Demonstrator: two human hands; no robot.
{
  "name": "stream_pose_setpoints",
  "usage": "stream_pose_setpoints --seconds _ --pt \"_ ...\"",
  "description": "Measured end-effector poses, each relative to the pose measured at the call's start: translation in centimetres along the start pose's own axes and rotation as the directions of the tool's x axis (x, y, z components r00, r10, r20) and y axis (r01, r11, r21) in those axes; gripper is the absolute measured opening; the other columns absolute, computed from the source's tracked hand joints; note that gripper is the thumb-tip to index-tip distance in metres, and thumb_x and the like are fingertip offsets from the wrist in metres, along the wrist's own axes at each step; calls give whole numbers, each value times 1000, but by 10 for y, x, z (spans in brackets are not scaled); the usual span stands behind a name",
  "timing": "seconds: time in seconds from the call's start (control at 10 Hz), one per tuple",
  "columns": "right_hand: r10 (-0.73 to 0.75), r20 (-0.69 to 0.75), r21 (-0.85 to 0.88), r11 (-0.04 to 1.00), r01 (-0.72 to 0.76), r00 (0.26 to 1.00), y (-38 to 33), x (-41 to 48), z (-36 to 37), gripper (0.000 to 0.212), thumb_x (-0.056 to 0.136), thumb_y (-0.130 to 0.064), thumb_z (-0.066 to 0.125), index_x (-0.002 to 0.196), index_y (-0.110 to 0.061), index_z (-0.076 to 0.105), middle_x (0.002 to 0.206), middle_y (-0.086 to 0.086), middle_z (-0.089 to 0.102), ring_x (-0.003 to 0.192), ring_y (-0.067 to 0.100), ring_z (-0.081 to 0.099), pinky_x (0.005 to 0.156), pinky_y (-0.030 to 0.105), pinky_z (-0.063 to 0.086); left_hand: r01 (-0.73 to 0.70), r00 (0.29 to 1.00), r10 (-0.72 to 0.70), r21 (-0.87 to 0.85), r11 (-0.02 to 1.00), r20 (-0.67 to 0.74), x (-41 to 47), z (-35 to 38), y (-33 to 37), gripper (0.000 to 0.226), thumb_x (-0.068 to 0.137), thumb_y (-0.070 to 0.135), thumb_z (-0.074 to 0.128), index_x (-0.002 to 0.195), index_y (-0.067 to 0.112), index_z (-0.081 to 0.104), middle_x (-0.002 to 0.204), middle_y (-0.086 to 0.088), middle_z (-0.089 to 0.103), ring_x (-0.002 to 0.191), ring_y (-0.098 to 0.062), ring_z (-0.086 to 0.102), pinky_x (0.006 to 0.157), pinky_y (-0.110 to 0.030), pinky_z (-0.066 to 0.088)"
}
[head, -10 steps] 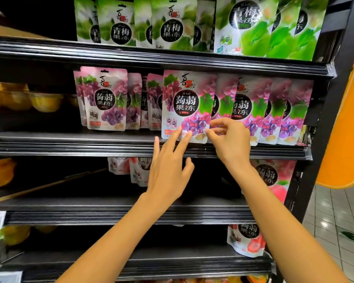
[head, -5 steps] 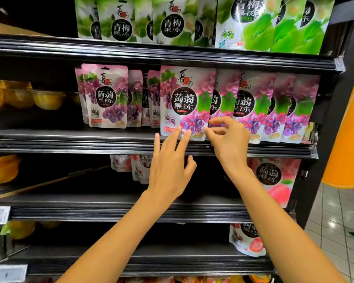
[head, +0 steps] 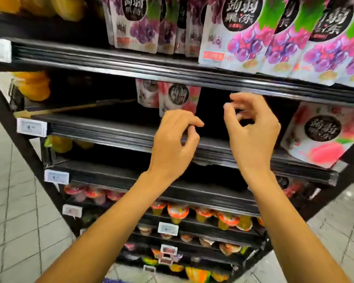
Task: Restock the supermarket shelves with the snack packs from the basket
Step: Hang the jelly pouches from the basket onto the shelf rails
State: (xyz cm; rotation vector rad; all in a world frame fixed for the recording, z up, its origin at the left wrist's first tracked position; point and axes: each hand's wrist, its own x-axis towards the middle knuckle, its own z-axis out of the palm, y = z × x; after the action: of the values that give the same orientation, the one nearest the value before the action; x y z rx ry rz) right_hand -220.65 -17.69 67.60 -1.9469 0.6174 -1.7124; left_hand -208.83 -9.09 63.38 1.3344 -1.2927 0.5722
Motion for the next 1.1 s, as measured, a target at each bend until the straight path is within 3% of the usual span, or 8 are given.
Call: stream_pose_setpoints --seconds 0.2,0.4,0.6,0.7,0.8,0.9,1.0,1.1 --pt "435 392 -55 891 -451 811 57 -169 39 13 88 -16 59 99 -11 65 74 -4 66 69 6 62 65 15 43 371 903 -371 44 928 216 -163 -51 -69 17 87 -6 53 85 7 65 89 2 60 85 -12 51 79 -20 40" --pt "792 541 -470 565 -679 284 103 -379 71 16 89 1 64 90 -14 70 79 -3 65 68 6 58 65 2 45 793 417 -790 246 558 449 -373 -119 -153 12 91 2 55 85 3 65 87 -13 61 81 -25 56 76 -22 46" --pt "903 428 -601 253 -758 -39 155 -573 100 12 89 7 61 99 9 67 104 20 69 88 21 64 80 17 49 911 23 -880 353 214 474 -562 -163 -207 14 88 -9 58 89 3 67 91 -14 65 82 -16 63 78 -19 47" --pt "936 330 -560 90 -823 -123 192 -651 107 21 92 14 53 85 -1 67 82 7 67 73 7 58 80 27 50 907 -115 -881 410 95 459 -643 -166 -227 17 88 -14 56 97 -4 66 88 -7 64 78 1 61 77 -25 47" --pt "927 255 -611 -67 -789 -277 239 -728 118 28 92 17 51 74 -2 61 60 0 66 56 7 58 64 32 46 842 -256 -840 536 49 479 -716 -152 -252 19 89 -7 57 101 0 69 99 -10 67 94 -24 63 88 -39 50" --pt "881 308 -730 -24 -683 -360 287 -791 129 45 96 11 45 67 -23 47 64 -19 53 61 -8 46 72 16 41 805 -296 -843 593 34 450 -779 -130 -279 20 88 -3 60 105 -4 68 109 -22 69 104 -35 65 92 -45 49" --pt "854 282 -840 -1 -542 -438 336 -847 133 39 98 -5 49 74 -35 42 94 -2 54 91 11 51 104 36 43 767 -358 -826 641 5 436 -837 -106 -314 31 87 6 65 117 -2 63 118 -23 65 109 -37 62 94 -46 50" --pt "927 123 -850 -86 -520 -354 374 -889 132 15 94 -12 56 86 -25 53 111 13 58 98 21 54 91 27 51 730 -379 -821 683 19 427 -879 -86 -346 38 88 11 63 124 1 56 122 -24 60 112 -39 60 95 -49 50"
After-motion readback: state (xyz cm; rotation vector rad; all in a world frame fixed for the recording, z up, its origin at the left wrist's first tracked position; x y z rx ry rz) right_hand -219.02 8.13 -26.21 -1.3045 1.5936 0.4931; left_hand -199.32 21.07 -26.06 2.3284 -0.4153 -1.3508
